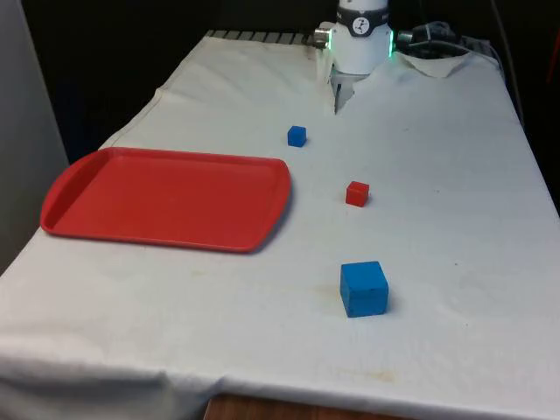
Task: Pick up the largest block and place it onto the tray.
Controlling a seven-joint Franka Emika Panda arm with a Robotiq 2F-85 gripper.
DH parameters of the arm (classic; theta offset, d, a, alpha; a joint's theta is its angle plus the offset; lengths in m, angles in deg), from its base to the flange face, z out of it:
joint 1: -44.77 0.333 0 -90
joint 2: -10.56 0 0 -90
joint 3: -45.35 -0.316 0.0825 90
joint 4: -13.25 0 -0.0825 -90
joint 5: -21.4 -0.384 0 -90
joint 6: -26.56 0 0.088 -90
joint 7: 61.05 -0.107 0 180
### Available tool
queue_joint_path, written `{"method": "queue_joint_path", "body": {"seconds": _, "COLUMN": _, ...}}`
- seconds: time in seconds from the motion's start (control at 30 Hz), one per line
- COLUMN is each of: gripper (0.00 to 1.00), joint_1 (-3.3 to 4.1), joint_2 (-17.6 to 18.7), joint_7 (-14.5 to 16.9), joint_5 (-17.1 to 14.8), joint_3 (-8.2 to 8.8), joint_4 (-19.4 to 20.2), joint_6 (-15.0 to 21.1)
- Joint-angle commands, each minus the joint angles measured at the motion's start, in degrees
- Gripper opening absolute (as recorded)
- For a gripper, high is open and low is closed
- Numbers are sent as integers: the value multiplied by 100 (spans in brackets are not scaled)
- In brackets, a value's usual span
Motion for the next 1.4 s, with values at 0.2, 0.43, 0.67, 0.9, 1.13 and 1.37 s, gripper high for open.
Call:
{"method": "queue_joint_path", "body": {"seconds": 0.2, "gripper": 100, "joint_1": -17, "joint_2": 350, "joint_7": 29, "joint_5": -97, "joint_3": -6, "joint_4": -281, "joint_6": 17}}
{"method": "queue_joint_path", "body": {"seconds": 0.43, "gripper": 100, "joint_1": -46, "joint_2": 739, "joint_7": 74, "joint_5": -195, "joint_3": -11, "joint_4": -573, "joint_6": 103}}
{"method": "queue_joint_path", "body": {"seconds": 0.67, "gripper": 100, "joint_1": -92, "joint_2": 1134, "joint_7": 126, "joint_5": -309, "joint_3": -6, "joint_4": -905, "joint_6": 264}}
{"method": "queue_joint_path", "body": {"seconds": 0.9, "gripper": 100, "joint_1": -126, "joint_2": 1524, "joint_7": 138, "joint_5": -418, "joint_3": -11, "joint_4": -1232, "joint_6": 447}}
{"method": "queue_joint_path", "body": {"seconds": 1.13, "gripper": 100, "joint_1": -109, "joint_2": 1874, "joint_7": 115, "joint_5": -458, "joint_3": 0, "joint_4": -1513, "joint_6": 625}}
{"method": "queue_joint_path", "body": {"seconds": 1.37, "gripper": 100, "joint_1": -132, "joint_2": 2458, "joint_7": 52, "joint_5": -567, "joint_3": -29, "joint_4": -2040, "joint_6": 756}}
